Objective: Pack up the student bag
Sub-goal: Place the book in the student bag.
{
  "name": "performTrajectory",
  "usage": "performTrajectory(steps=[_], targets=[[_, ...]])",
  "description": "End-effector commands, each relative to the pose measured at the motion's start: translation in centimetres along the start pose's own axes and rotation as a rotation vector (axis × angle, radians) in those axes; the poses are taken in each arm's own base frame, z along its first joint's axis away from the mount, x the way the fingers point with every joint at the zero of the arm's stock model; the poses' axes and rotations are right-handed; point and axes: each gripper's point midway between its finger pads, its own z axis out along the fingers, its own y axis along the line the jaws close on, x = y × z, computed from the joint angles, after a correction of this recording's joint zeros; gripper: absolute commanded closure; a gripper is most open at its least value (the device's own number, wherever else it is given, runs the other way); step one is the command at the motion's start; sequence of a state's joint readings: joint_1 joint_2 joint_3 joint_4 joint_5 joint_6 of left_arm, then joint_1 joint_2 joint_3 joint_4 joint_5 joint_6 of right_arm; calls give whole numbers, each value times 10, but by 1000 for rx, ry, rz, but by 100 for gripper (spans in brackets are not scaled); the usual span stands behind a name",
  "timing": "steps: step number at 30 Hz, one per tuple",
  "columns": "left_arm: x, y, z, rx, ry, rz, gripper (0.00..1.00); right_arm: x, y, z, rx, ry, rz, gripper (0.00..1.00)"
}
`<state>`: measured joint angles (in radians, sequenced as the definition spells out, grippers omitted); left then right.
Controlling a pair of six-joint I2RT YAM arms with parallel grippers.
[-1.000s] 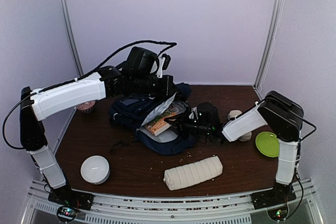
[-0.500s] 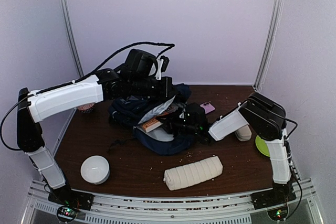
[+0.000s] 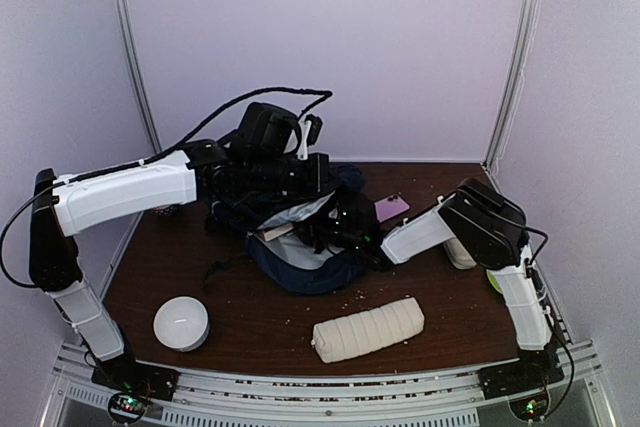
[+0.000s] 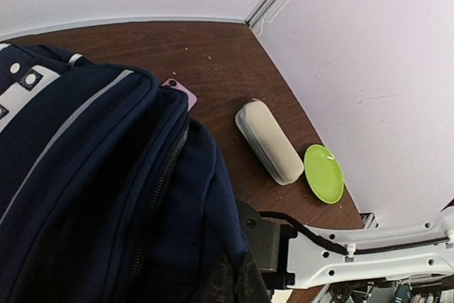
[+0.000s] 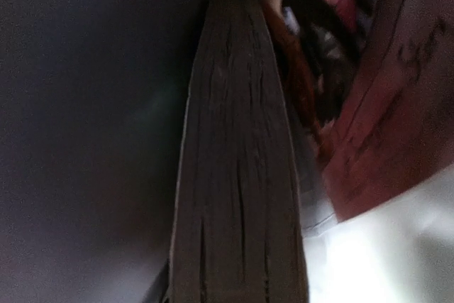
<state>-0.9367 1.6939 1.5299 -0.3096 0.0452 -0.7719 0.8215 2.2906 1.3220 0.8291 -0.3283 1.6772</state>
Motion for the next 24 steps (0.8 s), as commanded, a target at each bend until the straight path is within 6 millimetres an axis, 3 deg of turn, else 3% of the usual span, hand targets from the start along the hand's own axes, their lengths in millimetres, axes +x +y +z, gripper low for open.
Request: performTrajectory(steps=[1, 8, 12, 14, 18, 24], targets=[[-48, -95, -54, 341, -199, 10, 100, -12, -2, 18, -60, -61, 22, 100], [-42, -89, -56, 338, -203, -5, 100, -13, -18, 32, -13, -47, -7, 100], [-41, -81, -58, 300, -215, 6, 100, -7, -18, 27, -6, -21, -25, 67], [-42, -76, -59, 276, -227, 14, 100, -6, -21, 17, 25, -24, -47, 56], [-44, -72, -59, 252, -235, 28, 100, -7, -26, 2, 94, -32, -98, 47], [-44, -68, -57, 227, -240, 31, 100, -5, -28, -14, 168, -23, -128, 42]])
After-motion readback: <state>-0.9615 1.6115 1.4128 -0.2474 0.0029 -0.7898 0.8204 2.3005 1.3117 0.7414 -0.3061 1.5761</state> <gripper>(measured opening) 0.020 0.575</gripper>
